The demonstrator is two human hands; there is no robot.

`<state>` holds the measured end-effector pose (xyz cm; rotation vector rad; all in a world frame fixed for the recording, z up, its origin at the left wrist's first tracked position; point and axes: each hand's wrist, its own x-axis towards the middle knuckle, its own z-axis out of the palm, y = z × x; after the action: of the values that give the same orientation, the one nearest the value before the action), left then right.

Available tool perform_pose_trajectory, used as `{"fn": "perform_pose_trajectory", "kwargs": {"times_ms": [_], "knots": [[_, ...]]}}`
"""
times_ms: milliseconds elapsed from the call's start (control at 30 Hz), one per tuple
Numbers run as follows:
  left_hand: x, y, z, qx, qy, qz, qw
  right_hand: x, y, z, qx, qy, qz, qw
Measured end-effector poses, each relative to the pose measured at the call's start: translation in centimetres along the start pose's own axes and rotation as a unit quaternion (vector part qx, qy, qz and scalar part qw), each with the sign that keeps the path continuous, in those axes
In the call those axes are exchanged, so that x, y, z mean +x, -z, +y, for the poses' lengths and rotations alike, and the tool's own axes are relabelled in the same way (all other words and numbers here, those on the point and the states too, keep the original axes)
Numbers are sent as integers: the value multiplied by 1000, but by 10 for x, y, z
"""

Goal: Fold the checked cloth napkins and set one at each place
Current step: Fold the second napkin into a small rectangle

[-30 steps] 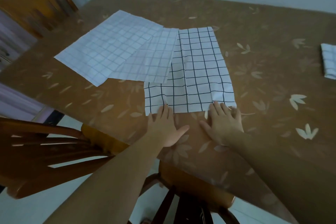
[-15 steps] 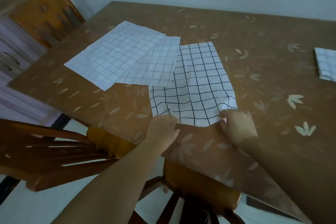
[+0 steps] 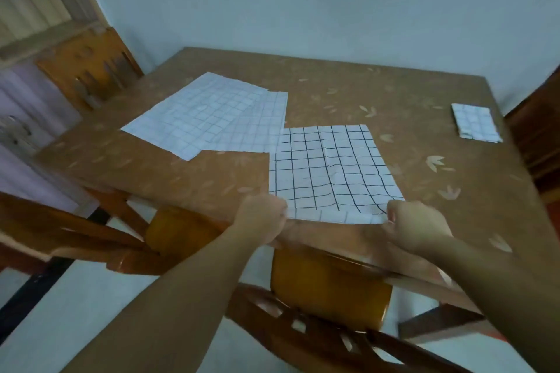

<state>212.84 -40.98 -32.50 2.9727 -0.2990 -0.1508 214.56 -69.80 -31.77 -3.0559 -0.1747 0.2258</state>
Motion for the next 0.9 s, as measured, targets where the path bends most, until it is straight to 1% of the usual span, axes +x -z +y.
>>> {"fn": "perform_pose_trajectory", "kwargs": {"times_ms": [67,133,200,300,400,433,533,600,700,767,800,900], "knots": [[-11,7,3,-64,-5,-59,996,-16,3,6,-9,-29,-33,999],[-20,11,7,-116,-1,-70,991,-28,6,10,-5,-52,-70,996],[-24,15,11,-172,20,-42,984,-34,12,13,3,-70,-90,994],[-24,22,15,-254,58,-20,965,-40,21,18,21,-93,-80,992],[-22,33,18,-352,96,-16,931,-40,25,27,0,-118,-91,989],[-20,36,18,-375,103,-12,921,-38,25,30,10,-129,-93,987],[-11,40,18,-442,114,30,889,-25,27,40,100,-150,-77,981],[-3,39,16,-486,133,57,862,-14,29,45,127,-166,-67,976],[9,36,15,-505,160,82,844,-2,28,47,170,-186,-72,965],[18,34,13,-519,180,107,829,7,27,49,260,-206,-48,942],[23,33,13,-521,190,120,823,12,26,50,323,-213,-27,922],[37,32,11,-500,213,147,827,27,27,53,503,-216,50,835]]}}
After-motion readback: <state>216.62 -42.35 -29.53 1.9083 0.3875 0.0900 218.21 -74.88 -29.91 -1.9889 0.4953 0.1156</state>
